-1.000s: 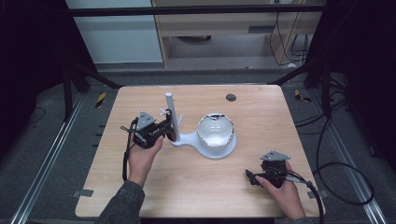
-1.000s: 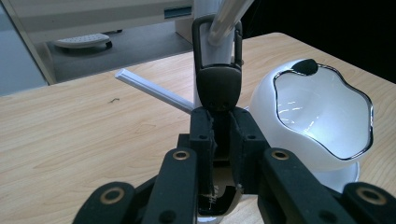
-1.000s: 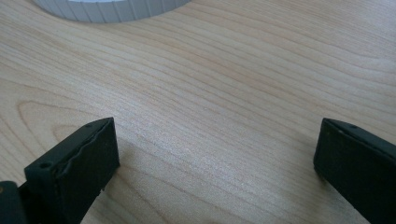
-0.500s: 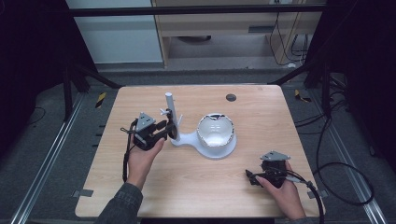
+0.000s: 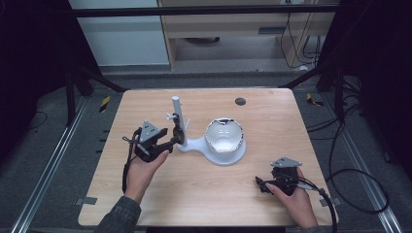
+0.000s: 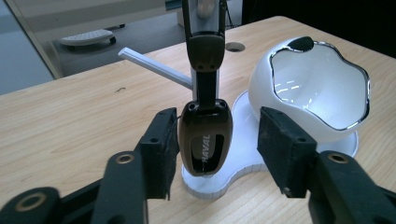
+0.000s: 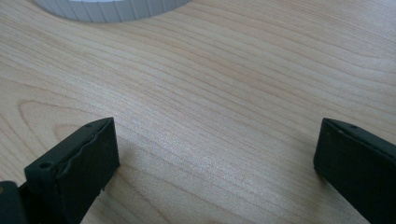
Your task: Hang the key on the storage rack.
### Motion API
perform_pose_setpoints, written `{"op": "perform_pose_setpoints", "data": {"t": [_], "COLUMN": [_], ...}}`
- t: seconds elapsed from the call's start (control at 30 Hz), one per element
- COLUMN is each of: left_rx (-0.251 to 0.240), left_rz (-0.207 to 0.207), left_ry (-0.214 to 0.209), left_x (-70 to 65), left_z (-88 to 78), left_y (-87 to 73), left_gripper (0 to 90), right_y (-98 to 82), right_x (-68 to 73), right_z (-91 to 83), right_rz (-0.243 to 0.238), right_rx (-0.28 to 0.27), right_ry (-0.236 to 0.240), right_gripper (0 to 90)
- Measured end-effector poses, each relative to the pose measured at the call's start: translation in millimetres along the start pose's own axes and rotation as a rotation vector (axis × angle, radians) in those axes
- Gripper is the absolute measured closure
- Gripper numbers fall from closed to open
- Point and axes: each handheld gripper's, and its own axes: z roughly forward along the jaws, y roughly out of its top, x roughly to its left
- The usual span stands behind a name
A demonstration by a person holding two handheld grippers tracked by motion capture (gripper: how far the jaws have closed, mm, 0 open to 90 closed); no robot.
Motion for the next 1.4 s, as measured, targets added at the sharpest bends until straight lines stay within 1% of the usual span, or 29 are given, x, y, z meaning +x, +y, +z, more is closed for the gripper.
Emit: {"op": "perform_pose_setpoints", "data": {"t": [0.07, 0.13, 0.17, 0.23, 0.3, 0.5, 0.63, 0.77, 0.87, 1.07, 1.2, 1.33, 1.4], "left_rx": [0.013, 0.027, 0.034, 0.051, 0.057, 0.112, 0.137, 0.148, 0.163, 0.192, 0.219, 0.223, 0.235], "left_rz": [0.014, 0.03, 0.032, 0.05, 0.048, 0.045, 0.047, 0.064, 0.062, 0.1, 0.143, 0.145, 0.151], "left_ry": [-0.003, -0.007, -0.015, -0.017, -0.026, -0.049, -0.062, -0.067, -0.072, -0.06, -0.051, -0.055, -0.051], "left_x": [-0.6, -1.2, -1.6, -2.1, -2.4, -2.4, -4.4, -6.9, -7.5, -10.1, -12.7, -12.9, -11.6], "left_z": [-1.9, -2.9, -3.1, -4.4, -5.2, -7.4, -10.0, -13.4, -14.9, -21.9, -27.1, -30.8, -32.0], "left_y": [-0.6, -1.2, -1.6, -2.4, -3.3, -5.9, -9.2, -14.6, -19.5, -27.9, -33.9, -41.5, -45.7], "left_gripper": [42.9, 38.4, 35.7, 31.7, 27.9, 13.9, 10.8, 9.5, 8.2, 6.4, 4.7, 4.5, 4.1], "right_y": [0.0, 0.0, 0.0, 0.0, -0.1, -0.2, -0.2, -0.3, -0.6, -0.7, -0.7, -0.9, -1.0], "right_x": [0.1, 0.1, 0.2, 0.2, 0.2, 0.3, 0.3, 0.6, 1.0, 1.2, 1.3, 1.3, 1.3], "right_z": [0.0, 0.0, -0.1, -0.1, -0.2, -0.3, -0.3, -0.5, -0.6, -1.0, -1.1, -1.2, -1.1], "right_rz": [0.001, 0.002, 0.001, 0.001, 0.0, 0.0, 0.0, 0.0, 0.002, 0.003, 0.004, -0.002, -0.002], "right_rx": [0.0, 0.0, 0.0, 0.0, 0.0, 0.0, 0.0, 0.001, 0.001, 0.001, 0.0, -0.001, -0.002], "right_ry": [0.001, 0.001, 0.001, 0.001, 0.002, 0.002, 0.002, 0.002, 0.001, 0.005, 0.006, 0.003, 0.003], "right_gripper": [0.5, 0.5, 0.5, 0.5, 0.5, 0.5, 0.5, 0.5, 0.5, 0.5, 0.5, 0.5, 0.5]}}
